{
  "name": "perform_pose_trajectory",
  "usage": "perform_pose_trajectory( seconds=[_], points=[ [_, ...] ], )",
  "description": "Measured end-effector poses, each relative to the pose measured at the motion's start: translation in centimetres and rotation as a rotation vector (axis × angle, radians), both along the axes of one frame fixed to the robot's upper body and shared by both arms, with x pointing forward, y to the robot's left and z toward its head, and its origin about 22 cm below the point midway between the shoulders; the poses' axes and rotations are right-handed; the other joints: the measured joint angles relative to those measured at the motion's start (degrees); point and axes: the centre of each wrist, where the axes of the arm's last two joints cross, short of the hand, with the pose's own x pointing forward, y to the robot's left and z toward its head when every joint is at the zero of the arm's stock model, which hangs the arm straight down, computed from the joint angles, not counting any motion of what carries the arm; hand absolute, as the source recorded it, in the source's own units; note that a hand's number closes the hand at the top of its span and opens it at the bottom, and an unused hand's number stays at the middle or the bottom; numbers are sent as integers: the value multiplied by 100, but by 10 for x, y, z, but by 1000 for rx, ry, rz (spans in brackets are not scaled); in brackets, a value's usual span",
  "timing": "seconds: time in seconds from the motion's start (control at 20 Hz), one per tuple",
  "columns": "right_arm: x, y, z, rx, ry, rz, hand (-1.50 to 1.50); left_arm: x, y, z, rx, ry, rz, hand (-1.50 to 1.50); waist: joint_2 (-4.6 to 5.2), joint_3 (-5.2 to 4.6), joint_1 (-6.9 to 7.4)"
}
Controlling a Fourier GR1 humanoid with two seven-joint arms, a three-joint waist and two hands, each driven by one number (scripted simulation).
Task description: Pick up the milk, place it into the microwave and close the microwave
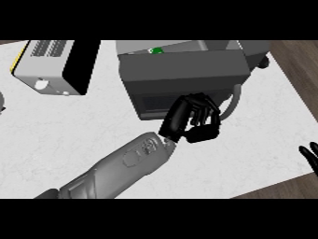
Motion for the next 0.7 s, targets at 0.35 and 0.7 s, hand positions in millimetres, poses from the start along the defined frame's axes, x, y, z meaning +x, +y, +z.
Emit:
perform_pose_trajectory(
  seconds=[0.35,0.7],
  points=[
    [2,-1,12,-3,-9,2,-150,23,4,11,-55,12,51,150,65,3,-109],
    [5,-2,23,1,-27,4,-150,24,6,11,-127,38,56,150,62,10,-159]
  ],
)
